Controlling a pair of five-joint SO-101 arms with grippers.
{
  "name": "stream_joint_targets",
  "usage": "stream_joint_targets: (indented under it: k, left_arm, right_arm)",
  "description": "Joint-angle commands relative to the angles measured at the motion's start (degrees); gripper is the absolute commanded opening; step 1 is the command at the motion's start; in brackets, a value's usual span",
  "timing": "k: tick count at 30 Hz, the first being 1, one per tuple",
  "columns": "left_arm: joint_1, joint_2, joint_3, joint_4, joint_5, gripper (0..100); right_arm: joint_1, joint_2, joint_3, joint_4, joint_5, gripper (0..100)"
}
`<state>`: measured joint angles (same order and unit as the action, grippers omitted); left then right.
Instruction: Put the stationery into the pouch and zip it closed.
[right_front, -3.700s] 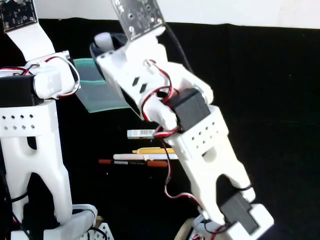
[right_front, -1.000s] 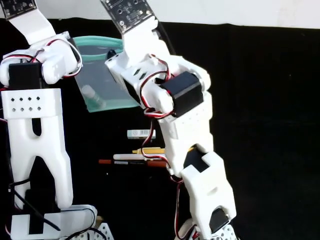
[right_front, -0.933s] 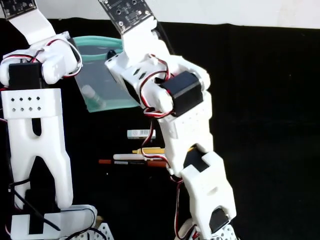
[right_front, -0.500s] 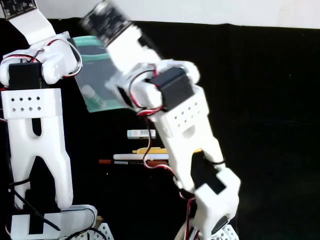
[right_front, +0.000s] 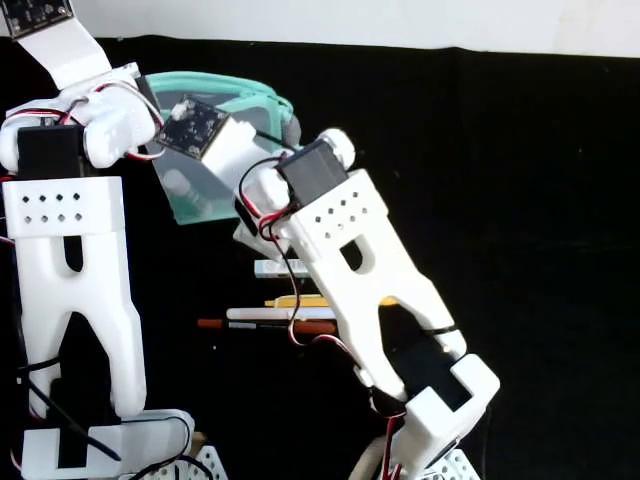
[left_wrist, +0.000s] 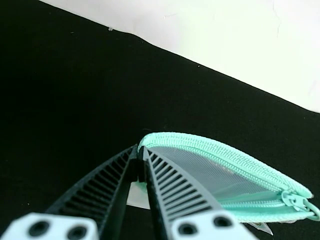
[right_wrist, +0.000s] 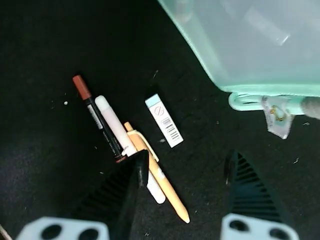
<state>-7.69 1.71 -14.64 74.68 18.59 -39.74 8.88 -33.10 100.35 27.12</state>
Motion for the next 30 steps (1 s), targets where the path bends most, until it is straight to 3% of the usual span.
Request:
stream_joint_targets:
  k: [1,12,22,30]
  left_arm:
    - [0.22,4.53,0.84,0.88,0.35,1]
    - [0.22,4.53,0.84,0.88,0.26,1]
    - [0.22,4.53,0.84,0.88,0.26,1]
    - [0.22,4.53,0.84,0.88,0.26,1]
  right_arm:
    - [0.31,-2.95,0.13,-0.84,0.26,23.5]
    - [4.79,-9.54,0.22,-11.65,-11.69,23.5]
    - [4.88,-0.57,0.31,-1.89,-2.81,23.5]
    - [4.88,5.23,0.31,-0.66,-1.32,23.5]
